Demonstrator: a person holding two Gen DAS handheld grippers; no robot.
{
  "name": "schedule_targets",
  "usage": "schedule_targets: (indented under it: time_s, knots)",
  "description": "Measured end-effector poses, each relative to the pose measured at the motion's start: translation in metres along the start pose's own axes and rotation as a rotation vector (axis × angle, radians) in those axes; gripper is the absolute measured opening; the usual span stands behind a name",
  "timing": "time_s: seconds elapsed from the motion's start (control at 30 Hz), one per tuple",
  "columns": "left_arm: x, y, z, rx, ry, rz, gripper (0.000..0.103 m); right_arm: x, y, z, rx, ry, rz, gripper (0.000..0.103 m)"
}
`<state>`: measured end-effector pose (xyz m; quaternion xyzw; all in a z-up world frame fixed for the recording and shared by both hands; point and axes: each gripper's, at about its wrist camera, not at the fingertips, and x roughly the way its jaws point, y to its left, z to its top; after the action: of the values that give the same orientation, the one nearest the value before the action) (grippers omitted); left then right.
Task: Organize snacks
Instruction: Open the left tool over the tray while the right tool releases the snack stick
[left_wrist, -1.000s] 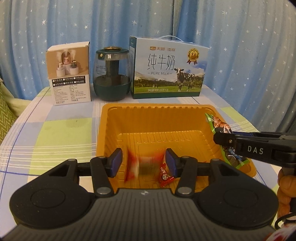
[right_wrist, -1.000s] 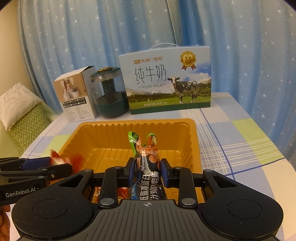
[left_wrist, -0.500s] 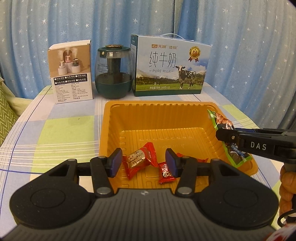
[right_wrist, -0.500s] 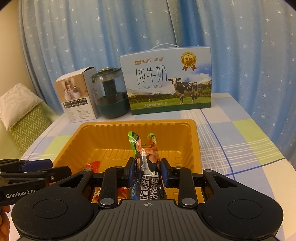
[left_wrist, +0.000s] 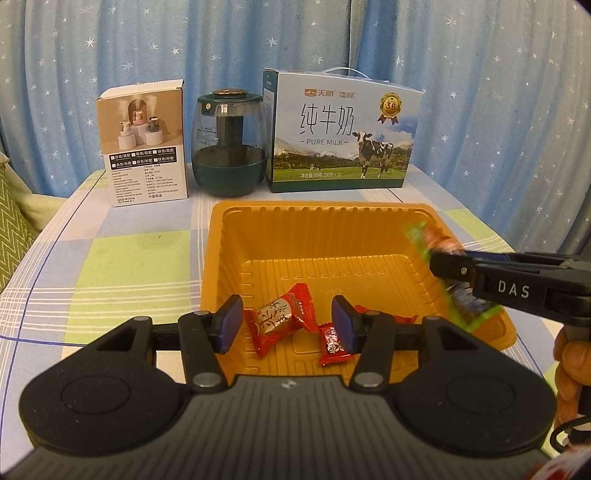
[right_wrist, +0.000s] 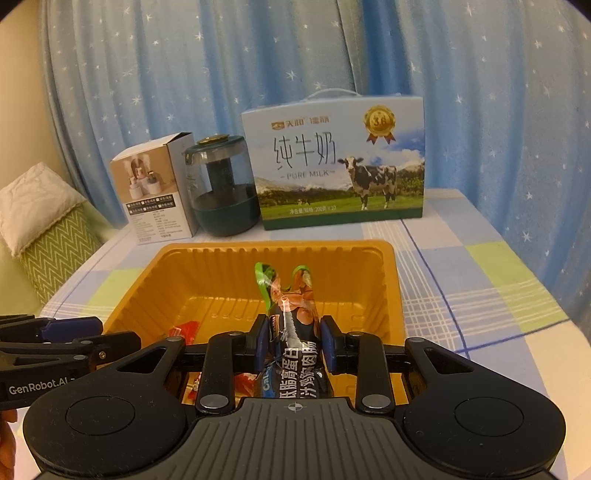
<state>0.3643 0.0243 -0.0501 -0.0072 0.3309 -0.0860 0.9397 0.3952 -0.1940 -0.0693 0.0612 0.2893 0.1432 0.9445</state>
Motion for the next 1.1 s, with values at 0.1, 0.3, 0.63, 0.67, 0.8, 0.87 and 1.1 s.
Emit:
schedule_targets:
  time_s: [0.1, 0.3, 0.63, 0.67, 0.8, 0.87, 1.1]
  knots:
    - [-0.001, 0.001, 0.000, 0.001, -0.001, 0.002, 0.051, -0.001, -0.001, 0.000, 0.003, -0.012, -0.005, 0.045]
    - [0.000, 0.002, -0.001, 0.001, 0.002, 0.005, 0.052, -0.002, -0.010, 0.002, 0.036, -0.016, -0.018, 0.053]
    - [0.000, -0.001, -0.002, 0.010, 0.002, 0.005, 0.053, -0.003, -0.010, 0.001, 0.032, -0.015, -0.018, 0.053]
    - [0.000, -0.001, -0.002, 0.011, 0.001, 0.006, 0.053, -0.003, -0.010, 0.001, 0.031, -0.016, -0.021, 0.053]
    - [-0.001, -0.002, -0.002, 0.016, -0.002, 0.007, 0.054, -0.005, -0.012, 0.001, 0.030, -0.021, -0.028, 0.053]
    - [-0.002, -0.002, -0.003, 0.022, -0.002, 0.006, 0.054, -0.007, -0.011, 0.000, 0.019, -0.028, -0.034, 0.053]
    - [-0.016, 0.001, -0.008, 0.019, -0.007, 0.012, 0.057, -0.025, -0.010, -0.001, 0.008, -0.063, -0.043, 0.053]
